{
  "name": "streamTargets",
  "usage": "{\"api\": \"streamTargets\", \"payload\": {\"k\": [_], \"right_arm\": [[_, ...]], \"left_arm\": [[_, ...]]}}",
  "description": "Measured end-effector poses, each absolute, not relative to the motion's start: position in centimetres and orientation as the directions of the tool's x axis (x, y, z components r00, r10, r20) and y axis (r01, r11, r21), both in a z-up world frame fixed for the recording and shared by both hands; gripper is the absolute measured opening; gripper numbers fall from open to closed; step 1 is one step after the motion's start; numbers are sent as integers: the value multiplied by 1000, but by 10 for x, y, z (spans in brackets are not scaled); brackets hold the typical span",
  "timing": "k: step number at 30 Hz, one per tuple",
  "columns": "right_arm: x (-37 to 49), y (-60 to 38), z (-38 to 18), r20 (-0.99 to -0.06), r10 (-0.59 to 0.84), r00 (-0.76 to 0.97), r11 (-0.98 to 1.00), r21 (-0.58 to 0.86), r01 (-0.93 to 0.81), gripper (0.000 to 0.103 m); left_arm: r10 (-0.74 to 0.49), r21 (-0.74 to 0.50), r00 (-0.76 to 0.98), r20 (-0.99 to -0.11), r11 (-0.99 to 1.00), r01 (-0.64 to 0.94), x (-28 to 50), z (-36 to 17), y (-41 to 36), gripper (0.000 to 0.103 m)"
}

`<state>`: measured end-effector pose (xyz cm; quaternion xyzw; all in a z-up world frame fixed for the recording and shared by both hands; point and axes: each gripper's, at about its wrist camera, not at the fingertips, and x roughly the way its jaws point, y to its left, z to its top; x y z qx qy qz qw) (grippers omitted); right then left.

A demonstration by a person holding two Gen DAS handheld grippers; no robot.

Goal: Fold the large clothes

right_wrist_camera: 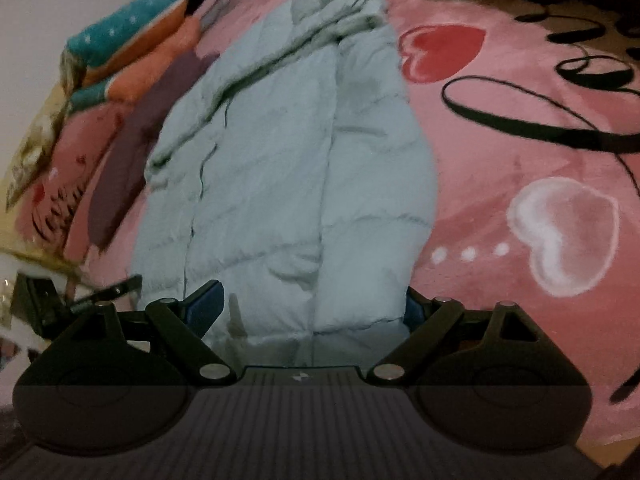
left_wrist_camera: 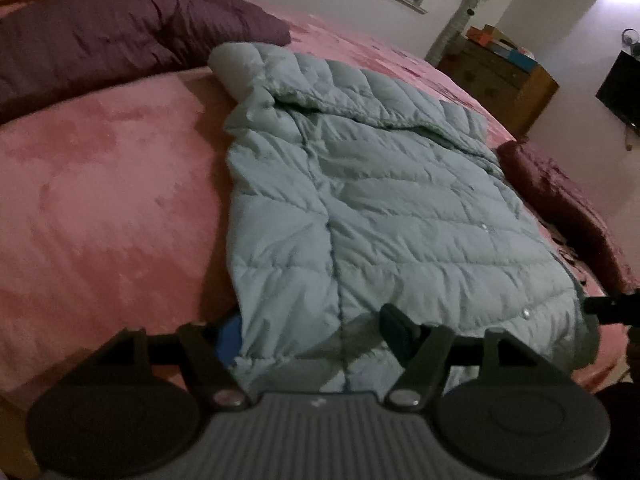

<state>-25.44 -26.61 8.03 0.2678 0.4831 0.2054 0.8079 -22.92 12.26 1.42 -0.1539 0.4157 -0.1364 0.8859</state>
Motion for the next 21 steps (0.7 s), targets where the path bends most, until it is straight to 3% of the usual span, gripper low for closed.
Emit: {"api": "streamTargets", "payload": {"k": [7, 12, 13, 15, 16, 18, 20, 21], "right_arm": [[-252, -270, 78, -659, 611, 437, 756, 650, -77, 103], [-251, -264, 81, -684, 590, 429, 784, 612, -102, 103], [-251, -262, 81, -691, 585, 424, 792, 600, -114, 102], [-252, -257, 83, -706, 574, 415, 806, 576, -135, 90], [-251, -255, 84, -712, 567, 415, 813, 566, -140, 86], [-251, -253, 84, -720, 556, 416, 821, 553, -140, 58], [-251, -252, 84, -722, 552, 417, 824, 549, -141, 46], [-251, -250, 85, -724, 547, 420, 828, 542, -144, 42]], "left_arm": [[-440, -464, 569, -694, 879, 113, -230, 8, 125, 71], [-454, -454, 547, -703, 879, 145, -230, 7, 117, 80], [-458, -456, 543, -704, 877, 150, -230, 7, 115, 80], [-483, -478, 530, -697, 864, 160, -228, 6, 115, 79], [-504, -497, 518, -691, 852, 166, -228, 5, 115, 74], [-524, -517, 500, -689, 839, 167, -227, 3, 116, 60], [-542, -538, 481, -689, 827, 161, -226, 1, 118, 35], [-559, -558, 472, -682, 814, 158, -225, 0, 118, 29]]}}
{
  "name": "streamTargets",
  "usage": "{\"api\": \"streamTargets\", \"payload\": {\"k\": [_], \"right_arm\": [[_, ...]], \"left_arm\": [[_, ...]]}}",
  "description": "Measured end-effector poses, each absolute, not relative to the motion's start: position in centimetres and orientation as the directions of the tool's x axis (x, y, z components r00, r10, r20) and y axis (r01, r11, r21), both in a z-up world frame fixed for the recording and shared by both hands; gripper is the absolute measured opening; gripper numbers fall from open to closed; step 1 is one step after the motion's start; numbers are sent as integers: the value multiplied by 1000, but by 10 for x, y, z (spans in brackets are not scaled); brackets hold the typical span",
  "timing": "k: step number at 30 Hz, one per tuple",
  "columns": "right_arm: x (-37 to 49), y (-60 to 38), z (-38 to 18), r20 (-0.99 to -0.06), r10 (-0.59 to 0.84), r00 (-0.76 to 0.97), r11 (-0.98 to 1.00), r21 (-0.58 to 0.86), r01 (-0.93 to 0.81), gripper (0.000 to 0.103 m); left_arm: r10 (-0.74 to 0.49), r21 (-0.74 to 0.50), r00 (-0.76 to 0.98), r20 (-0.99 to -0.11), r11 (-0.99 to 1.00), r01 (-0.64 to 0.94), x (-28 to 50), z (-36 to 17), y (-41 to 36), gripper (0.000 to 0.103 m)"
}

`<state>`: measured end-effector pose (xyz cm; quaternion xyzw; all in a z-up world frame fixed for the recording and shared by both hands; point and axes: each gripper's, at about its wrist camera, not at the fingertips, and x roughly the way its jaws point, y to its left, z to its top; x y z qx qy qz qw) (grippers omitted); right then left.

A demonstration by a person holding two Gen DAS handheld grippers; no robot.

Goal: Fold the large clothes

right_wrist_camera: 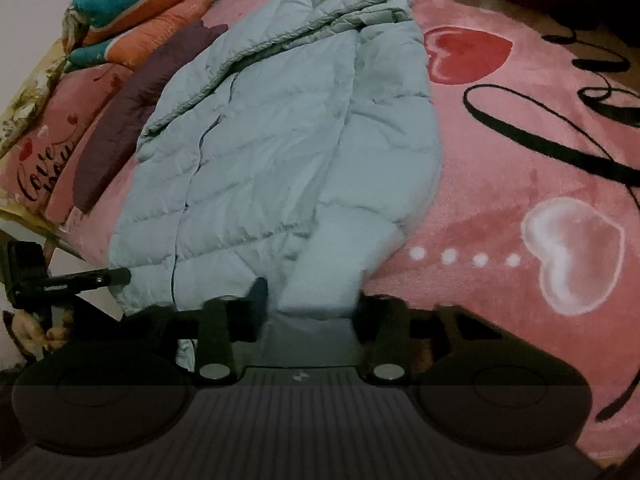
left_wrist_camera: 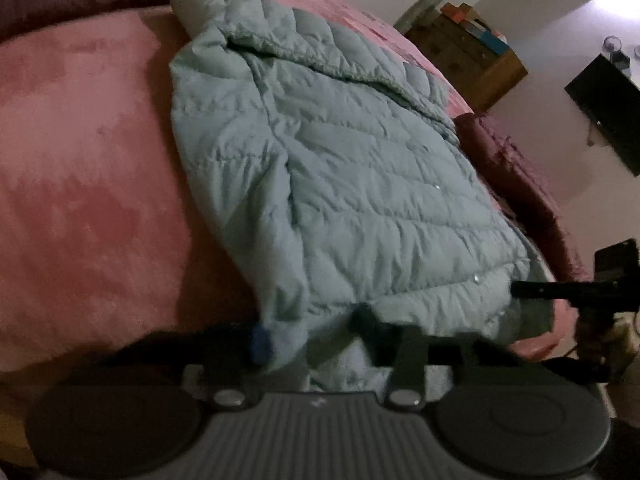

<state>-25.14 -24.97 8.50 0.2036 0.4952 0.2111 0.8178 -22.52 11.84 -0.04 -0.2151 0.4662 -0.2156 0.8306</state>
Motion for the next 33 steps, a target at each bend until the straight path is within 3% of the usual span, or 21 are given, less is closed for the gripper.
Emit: {"api": "streamTargets", "payload": {"k": [2, 5, 12, 24, 33], "right_arm": [[-252, -245, 87, -726, 540, 425, 834, 531, -151, 37], [-255, -245, 89, -714, 544, 441, 830, 536, -155, 29], [-275, -251, 101, -591, 608, 530, 752, 642, -147, 19], [-329, -257, 129, -304, 733, 609, 510, 838, -195, 17], [-321, -246, 137, -186, 750, 635, 356, 922, -151, 17]], "left_arm": [[-588, -595, 464, -662, 790, 151, -224, -2, 119, 13], [-614, -619, 473, -632, 767, 167, -225, 3, 116, 6], [-712, -698, 496, -497, 668, 260, -241, 34, 115, 3], [-798, -799, 553, -241, 486, 354, -279, 93, 145, 3], [-805, -892, 567, -176, 373, 253, -283, 93, 155, 4]]}}
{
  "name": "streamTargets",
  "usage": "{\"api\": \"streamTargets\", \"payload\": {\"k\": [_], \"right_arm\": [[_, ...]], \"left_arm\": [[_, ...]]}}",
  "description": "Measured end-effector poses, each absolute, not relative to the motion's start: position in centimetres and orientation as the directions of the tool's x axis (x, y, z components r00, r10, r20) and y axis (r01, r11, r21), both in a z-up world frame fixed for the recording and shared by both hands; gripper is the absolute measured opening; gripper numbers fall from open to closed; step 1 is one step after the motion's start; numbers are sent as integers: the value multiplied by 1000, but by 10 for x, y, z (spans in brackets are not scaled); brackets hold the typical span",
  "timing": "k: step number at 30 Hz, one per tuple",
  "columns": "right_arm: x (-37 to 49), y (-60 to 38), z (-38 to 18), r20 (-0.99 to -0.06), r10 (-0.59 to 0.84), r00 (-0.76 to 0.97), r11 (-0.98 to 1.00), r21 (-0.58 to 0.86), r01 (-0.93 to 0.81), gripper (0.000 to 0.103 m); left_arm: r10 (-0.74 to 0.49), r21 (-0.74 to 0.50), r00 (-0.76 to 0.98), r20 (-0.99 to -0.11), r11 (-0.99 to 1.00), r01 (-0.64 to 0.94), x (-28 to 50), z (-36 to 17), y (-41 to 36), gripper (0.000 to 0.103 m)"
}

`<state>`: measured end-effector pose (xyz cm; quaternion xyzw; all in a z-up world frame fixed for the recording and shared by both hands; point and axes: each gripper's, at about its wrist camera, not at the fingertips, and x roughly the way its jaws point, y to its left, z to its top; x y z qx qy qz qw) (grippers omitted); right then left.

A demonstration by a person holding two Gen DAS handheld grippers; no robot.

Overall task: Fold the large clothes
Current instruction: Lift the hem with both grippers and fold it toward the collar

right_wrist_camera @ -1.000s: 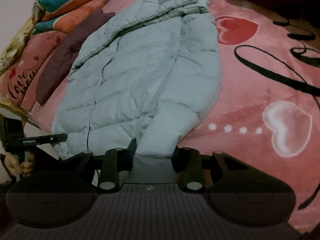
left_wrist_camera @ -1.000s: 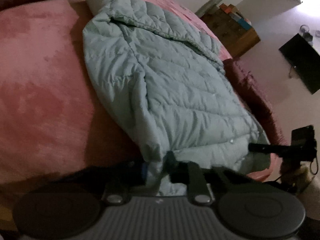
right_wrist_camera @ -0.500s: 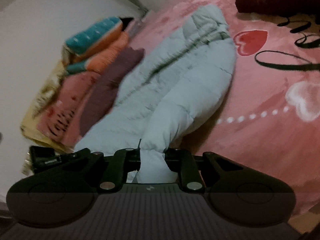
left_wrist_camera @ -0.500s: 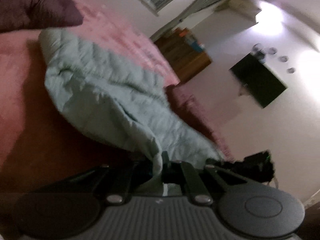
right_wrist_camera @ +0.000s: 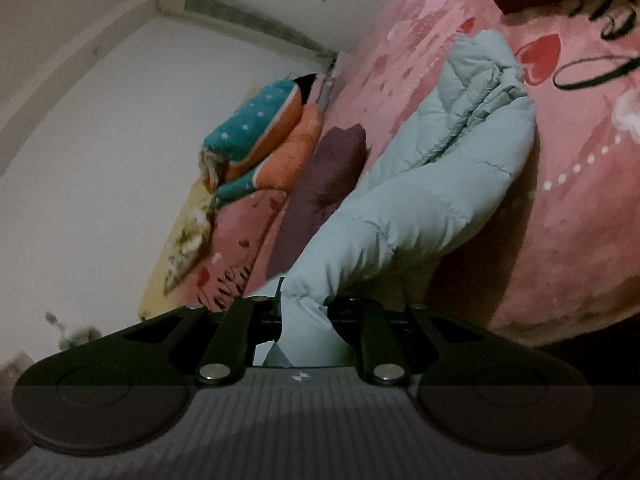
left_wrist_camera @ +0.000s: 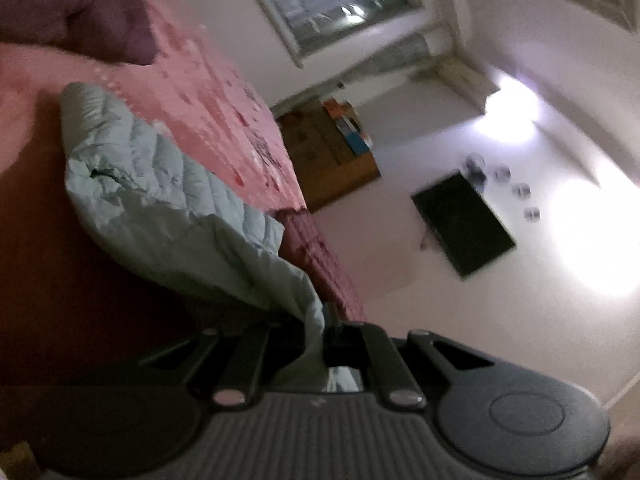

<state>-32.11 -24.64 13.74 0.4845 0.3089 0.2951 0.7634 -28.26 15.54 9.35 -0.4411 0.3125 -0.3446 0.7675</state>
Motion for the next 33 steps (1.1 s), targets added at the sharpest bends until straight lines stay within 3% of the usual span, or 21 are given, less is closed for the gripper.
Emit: {"api": "streamTargets", "payload": {"k": [6, 14, 21, 28, 31, 33], "right_arm": [[-272, -259, 125, -187, 690, 699, 296, 954, -37, 17], [-170, -281, 100, -114, 595, 796, 140, 989, 37, 17], [-81, -273, 70, -163, 529, 833, 127, 986, 112, 17], [-39, -279, 30, -190, 502, 844, 119, 981, 150, 25], [-36, -285, 25, -178, 503, 846, 118, 984, 136, 33], [-39, -287, 27, -161, 503, 849, 116, 986, 118, 65]], "left_arm": [[-741, -938, 632, -226, 341, 65, -253, 81, 167, 4], [-613, -911, 716, -334, 405, -78, -184, 71, 184, 5], [-544, -874, 726, -421, 456, -165, -129, 51, 185, 8], [-510, -871, 744, -431, 450, -196, -108, 47, 198, 43], [-500, -872, 757, -420, 454, -184, -112, 53, 205, 50], [-488, -870, 769, -413, 463, -173, -114, 58, 209, 55]]}}
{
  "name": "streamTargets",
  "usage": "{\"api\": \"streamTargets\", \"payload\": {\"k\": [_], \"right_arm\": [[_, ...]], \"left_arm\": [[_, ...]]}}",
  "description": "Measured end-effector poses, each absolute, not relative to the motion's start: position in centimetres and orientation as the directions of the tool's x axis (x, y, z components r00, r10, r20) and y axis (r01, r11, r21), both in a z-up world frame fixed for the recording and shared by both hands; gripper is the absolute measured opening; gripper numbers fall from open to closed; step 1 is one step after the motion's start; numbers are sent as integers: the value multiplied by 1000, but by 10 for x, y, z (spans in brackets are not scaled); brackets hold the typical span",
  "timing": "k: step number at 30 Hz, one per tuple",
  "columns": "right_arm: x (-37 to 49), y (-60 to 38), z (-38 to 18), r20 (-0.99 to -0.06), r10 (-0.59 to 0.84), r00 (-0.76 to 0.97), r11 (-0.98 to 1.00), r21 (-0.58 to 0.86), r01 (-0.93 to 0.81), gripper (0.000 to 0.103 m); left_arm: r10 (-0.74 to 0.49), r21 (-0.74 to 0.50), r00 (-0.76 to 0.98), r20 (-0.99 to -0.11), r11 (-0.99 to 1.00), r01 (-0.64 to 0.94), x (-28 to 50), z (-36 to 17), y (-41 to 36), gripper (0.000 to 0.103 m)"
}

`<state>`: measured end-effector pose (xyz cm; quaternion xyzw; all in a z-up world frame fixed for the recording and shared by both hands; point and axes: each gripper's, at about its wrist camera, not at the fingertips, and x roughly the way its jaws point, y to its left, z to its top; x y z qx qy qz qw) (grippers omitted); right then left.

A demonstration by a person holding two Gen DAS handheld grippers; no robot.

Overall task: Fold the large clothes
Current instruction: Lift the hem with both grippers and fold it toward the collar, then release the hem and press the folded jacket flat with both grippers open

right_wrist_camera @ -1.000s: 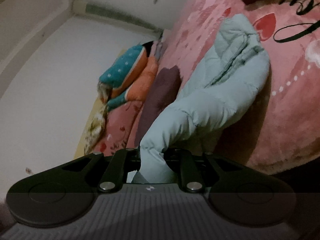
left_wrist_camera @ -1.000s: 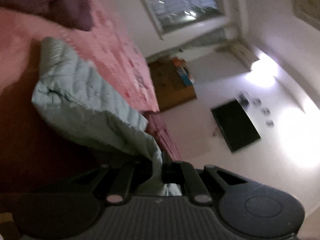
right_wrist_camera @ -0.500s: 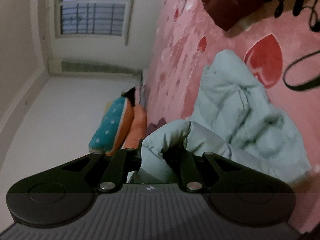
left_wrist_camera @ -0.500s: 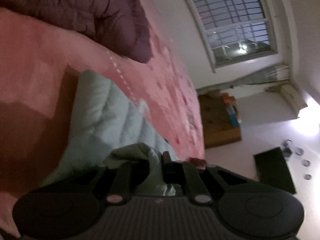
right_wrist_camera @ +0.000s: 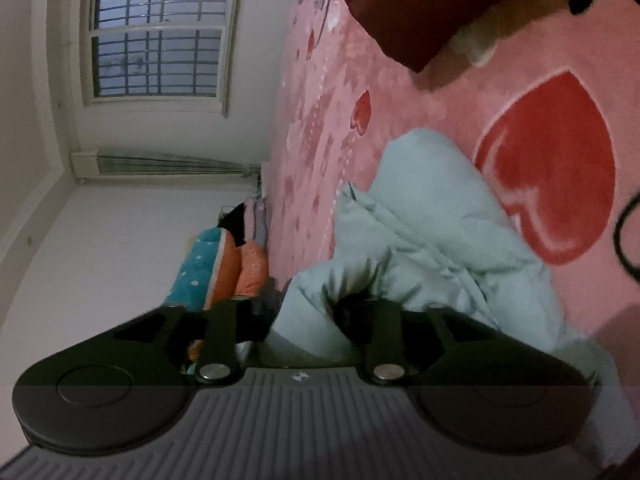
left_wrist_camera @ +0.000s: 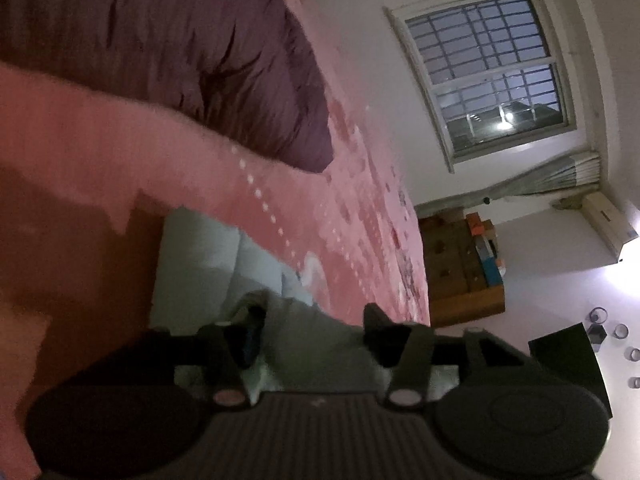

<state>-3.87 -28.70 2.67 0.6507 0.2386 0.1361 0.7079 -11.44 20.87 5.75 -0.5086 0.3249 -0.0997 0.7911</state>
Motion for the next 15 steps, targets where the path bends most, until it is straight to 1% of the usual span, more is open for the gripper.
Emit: {"api": "streamTargets", "payload": {"k": [1, 2, 3, 5, 9, 11, 13, 14, 15], "right_arm": [[-41, -289, 29, -141, 502, 853, 110, 989, 99, 71], [-44, -292, 32, -129, 501, 856, 113, 990, 83, 81], [-44, -293, 37, -119, 495, 861, 124, 990, 65, 90], [-50, -297, 46, -94, 488, 868, 138, 990, 30, 101], [-52, -305, 62, -54, 464, 884, 191, 981, -40, 102], [-59, -308, 76, -45, 452, 891, 246, 966, -75, 103], [-63, -305, 88, -63, 441, 895, 344, 933, -104, 103], [-63, -300, 93, -86, 438, 895, 401, 910, -108, 103], [-64, -291, 102, -130, 430, 894, 489, 865, -110, 103]], "left_arm": [[-477, -864, 776, -413, 475, -168, -117, 61, 210, 58], [-466, -859, 783, -412, 485, -163, -119, 64, 212, 61], [-453, -855, 792, -410, 492, -162, -121, 67, 214, 63], [-422, -845, 813, -401, 513, -151, -128, 76, 218, 63], [-371, -814, 854, -365, 572, -99, -143, 101, 220, 63], [-370, -790, 858, -356, 610, -64, -148, 112, 215, 63], [-396, -742, 844, -362, 671, -4, -151, 122, 199, 63], [-409, -714, 833, -372, 699, 24, -151, 125, 190, 63], [-426, -678, 817, -389, 733, 59, -149, 127, 177, 63]]}}
